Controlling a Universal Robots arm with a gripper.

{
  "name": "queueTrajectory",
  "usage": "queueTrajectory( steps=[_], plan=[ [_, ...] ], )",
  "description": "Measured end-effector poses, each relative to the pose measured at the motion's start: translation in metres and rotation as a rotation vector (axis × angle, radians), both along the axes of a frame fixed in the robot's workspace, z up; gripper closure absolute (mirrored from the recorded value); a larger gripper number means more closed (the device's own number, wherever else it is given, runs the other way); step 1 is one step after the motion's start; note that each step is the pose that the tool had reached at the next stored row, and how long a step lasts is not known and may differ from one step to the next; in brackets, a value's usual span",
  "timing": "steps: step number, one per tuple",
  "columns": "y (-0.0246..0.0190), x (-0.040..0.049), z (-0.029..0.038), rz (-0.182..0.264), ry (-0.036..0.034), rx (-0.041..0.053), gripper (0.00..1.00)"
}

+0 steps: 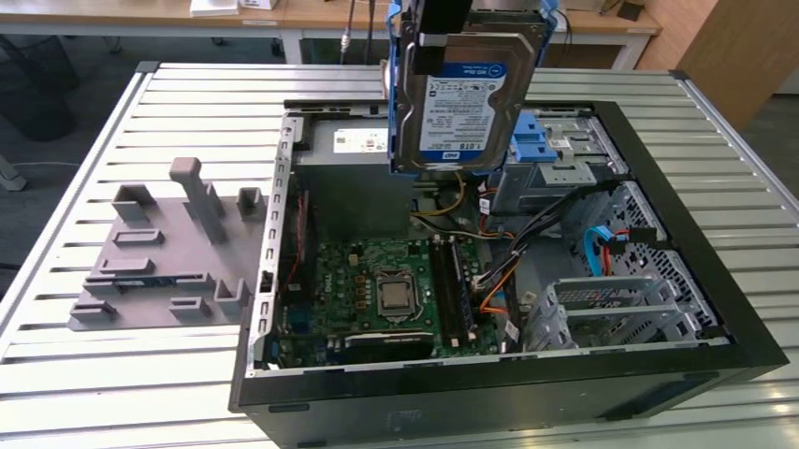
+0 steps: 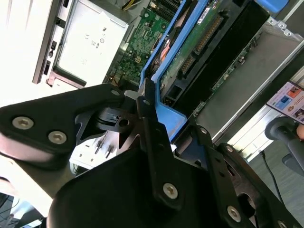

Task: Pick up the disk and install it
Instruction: 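Pick up the disk, then insert the disk into the insertion slot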

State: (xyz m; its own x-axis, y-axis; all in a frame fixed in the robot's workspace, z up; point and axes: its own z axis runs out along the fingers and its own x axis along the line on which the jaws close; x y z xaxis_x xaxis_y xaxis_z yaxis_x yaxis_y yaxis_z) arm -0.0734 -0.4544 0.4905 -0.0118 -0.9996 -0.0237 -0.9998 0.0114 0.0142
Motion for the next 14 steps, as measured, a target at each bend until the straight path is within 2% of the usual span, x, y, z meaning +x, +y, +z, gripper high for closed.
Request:
queueTrajectory(
  steps=[14],
  plan=[
    [0.0,0.0004,0.0,0.0,0.0,0.0,0.64]
  ],
)
